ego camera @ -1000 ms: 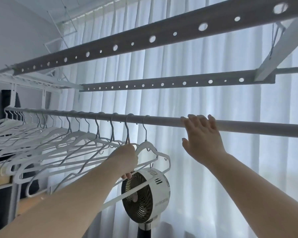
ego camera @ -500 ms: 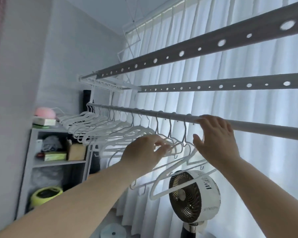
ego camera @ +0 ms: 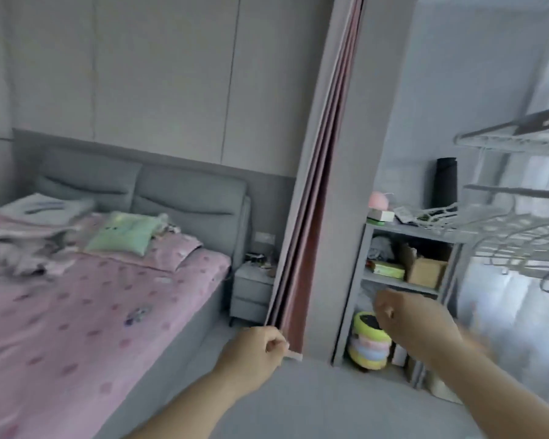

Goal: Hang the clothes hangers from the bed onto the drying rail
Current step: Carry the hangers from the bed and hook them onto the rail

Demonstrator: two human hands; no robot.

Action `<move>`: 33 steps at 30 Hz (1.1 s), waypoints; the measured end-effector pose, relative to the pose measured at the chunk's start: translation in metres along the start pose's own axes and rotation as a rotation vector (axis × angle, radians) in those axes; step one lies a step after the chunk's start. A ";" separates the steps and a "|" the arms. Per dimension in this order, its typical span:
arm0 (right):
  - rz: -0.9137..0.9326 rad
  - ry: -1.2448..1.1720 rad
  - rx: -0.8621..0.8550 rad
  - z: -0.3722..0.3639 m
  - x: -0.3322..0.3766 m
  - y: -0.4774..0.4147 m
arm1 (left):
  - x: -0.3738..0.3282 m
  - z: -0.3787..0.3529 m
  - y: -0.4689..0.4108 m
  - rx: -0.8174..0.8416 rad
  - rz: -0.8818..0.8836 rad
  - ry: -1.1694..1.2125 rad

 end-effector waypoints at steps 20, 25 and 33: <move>0.597 -0.276 0.578 -0.235 0.484 -0.023 | 0.409 0.230 0.192 -0.389 0.973 -0.347; 0.674 -0.336 0.725 -0.301 0.577 -0.026 | 0.503 0.244 0.175 -0.313 1.042 -0.434; 0.839 -0.274 0.862 -0.392 0.723 -0.015 | 0.625 0.253 0.192 -0.192 1.154 -0.453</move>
Point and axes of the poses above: each hand's wrist, its own y-axis away from the middle knuckle, its own z-axis out of the back of the hand, x = y × z, the point moved 1 cm from there along -y, towards the middle knuckle, and after that the axes turned 7 degrees about -x, right-handed, at the moved point
